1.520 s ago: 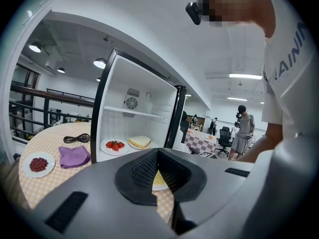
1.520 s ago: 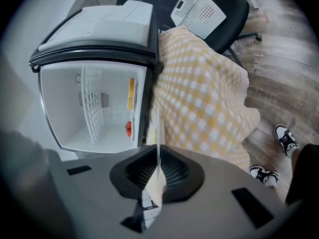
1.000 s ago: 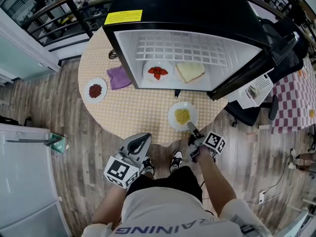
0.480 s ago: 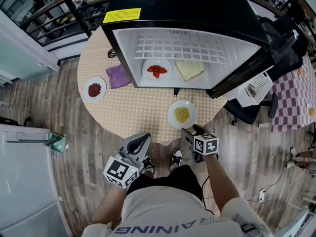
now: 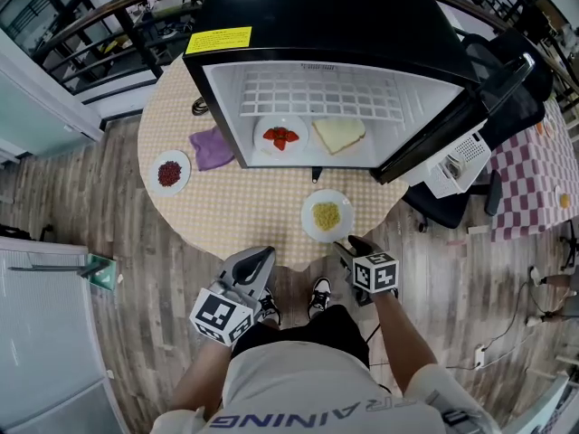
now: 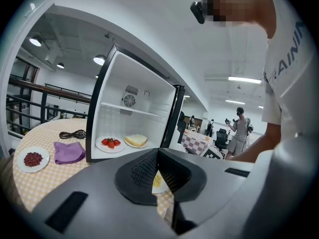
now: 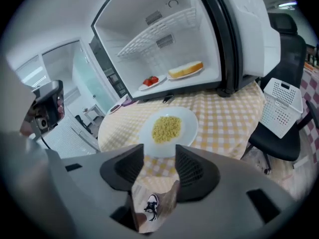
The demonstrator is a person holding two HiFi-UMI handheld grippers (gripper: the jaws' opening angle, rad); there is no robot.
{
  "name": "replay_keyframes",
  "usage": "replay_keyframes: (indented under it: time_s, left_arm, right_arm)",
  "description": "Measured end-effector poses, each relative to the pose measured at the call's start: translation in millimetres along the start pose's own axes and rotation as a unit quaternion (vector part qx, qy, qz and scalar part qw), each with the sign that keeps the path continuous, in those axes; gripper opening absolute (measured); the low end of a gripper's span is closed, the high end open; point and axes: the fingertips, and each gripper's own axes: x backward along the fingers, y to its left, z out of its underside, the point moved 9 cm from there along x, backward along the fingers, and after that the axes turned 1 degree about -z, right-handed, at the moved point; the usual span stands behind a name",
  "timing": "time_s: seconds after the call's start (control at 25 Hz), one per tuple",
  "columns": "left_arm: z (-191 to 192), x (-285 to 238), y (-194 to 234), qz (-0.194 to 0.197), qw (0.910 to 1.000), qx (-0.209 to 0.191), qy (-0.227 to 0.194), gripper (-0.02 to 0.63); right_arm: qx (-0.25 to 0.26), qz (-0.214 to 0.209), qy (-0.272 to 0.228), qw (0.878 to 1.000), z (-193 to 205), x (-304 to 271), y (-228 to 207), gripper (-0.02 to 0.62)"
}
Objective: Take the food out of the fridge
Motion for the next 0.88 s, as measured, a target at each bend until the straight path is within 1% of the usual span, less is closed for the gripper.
replay_keyframes:
  time_s: [0.04, 0.08, 0.12, 0.2, 0.28, 0.4, 0.68, 0.88]
  left_arm:
    - [-2.3, -1.3, -0.1, 0.002, 1.0, -0.002, -0.003, 0.006]
    - [-4.8, -2.6, -0.3, 0.004, 1.0, -0.004, -0.006, 0.006]
    - [-7.6, -3.7, -0.6, 0.005, 0.9999, -0.007, -0.01, 0.006]
    - [-13.8, -5.0, -1.3, 0.007, 0.9998, -0.012, -0.016, 0.006]
    - [-20.4, -6.1, -1.4, 0.008, 0.9995, -0.019, -0.023, 0.006]
    - [-30.2, -7.5, -1.2, 0.008, 0.9991, -0.025, -0.034, 0.006]
    - [-57.2, -5.5, -3.8, 0.007, 0.9966, -0.047, -0.068, 0.006]
    - [-82.6, -0.6, -4.1, 0.005, 0.993, -0.065, -0.099, 0.006]
  right_arm:
    - [-0.004, 0.006, -0.017, 1.0, -3.9, 6.3, 1.4, 0.158]
    - [-0.008, 0.012, -0.037, 0.999, -8.4, 13.1, 2.8, 0.06]
    - [-0.011, 0.015, -0.057, 0.998, -13.3, 19.9, 4.7, 0.036]
    - [-0.011, 0.016, -0.1, 0.995, -24.4, 33.5, 9.6, 0.028]
    - [0.002, 0.017, -0.14, 0.99, -37.2, 46.9, 15.9, 0.021]
    - [0.018, 0.017, -0.186, 0.982, -58.2, 67.4, 26.4, 0.021]
    - [0.059, 0.015, -0.258, 0.964, -101.6, 112.0, 57.6, 0.021]
    - [0.095, 0.01, -0.304, 0.948, -131.3, 142.8, 82.2, 0.021]
